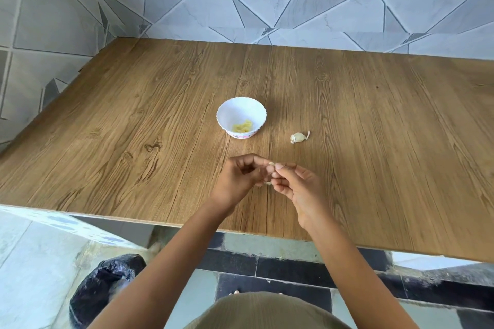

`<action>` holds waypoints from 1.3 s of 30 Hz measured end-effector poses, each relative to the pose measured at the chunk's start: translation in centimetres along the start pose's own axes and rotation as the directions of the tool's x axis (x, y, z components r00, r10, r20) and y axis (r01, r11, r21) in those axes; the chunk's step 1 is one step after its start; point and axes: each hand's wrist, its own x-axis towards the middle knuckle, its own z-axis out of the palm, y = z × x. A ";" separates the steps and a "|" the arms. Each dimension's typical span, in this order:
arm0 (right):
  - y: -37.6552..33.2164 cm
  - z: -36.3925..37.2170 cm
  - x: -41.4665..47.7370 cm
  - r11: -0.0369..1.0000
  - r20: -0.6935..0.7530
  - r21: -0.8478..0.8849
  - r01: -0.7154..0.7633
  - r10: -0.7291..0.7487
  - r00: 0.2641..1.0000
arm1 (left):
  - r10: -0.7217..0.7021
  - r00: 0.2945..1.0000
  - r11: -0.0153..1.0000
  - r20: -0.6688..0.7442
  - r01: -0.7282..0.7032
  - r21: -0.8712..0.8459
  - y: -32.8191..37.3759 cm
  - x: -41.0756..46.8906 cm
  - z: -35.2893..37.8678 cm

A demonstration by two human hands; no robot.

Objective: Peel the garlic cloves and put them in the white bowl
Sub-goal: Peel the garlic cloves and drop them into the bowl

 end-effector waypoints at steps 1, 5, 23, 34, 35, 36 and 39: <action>-0.1 0.0 0.0 1.000 0.001 -0.028 0.010 -0.010 1.000 | -0.009 1.000 1.000 -0.007 0.009 -0.019 0.0 0.0 -0.1; -0.1 0.1 0.0 0.995 0.017 -0.103 0.017 -0.016 1.000 | -0.055 0.998 0.995 -0.016 0.054 -0.084 0.2 0.1 -0.3; -0.6 0.3 0.5 0.997 0.036 -0.078 -0.018 0.020 0.999 | -0.128 0.992 0.983 0.016 0.124 0.133 1.1 0.6 -1.2; -1.2 -0.3 0.5 0.981 0.146 -0.175 0.083 -0.057 0.988 | -0.185 0.978 0.981 0.101 0.178 0.072 2.2 0.6 -1.9; -1.4 -0.4 0.5 0.978 0.164 -0.191 0.087 -0.056 0.985 | -0.170 0.980 0.981 0.108 0.158 0.112 2.3 0.6 -2.0; -1.5 -0.4 0.6 0.973 0.176 -0.209 0.093 -0.056 0.983 | -0.157 0.981 0.979 0.116 0.138 0.153 2.5 0.6 -2.0; -1.7 -0.4 0.6 0.961 0.196 -0.245 0.126 -0.078 0.978 | -0.147 0.979 0.972 0.142 0.116 0.204 3.0 0.7 -2.1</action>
